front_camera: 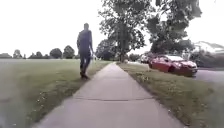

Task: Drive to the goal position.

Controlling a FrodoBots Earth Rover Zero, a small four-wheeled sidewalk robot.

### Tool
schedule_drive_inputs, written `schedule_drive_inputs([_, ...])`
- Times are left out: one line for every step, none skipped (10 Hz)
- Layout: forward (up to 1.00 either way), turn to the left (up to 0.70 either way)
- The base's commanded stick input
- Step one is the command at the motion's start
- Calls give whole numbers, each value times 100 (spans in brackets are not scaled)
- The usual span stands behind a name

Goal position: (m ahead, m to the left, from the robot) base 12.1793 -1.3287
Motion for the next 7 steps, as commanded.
schedule_drive_inputs([70,0])
schedule_drive_inputs([70,0])
schedule_drive_inputs([70,0])
schedule_drive_inputs([70,0])
schedule_drive_inputs([70,0])
schedule_drive_inputs([70,0])
schedule_drive_inputs([70,0])
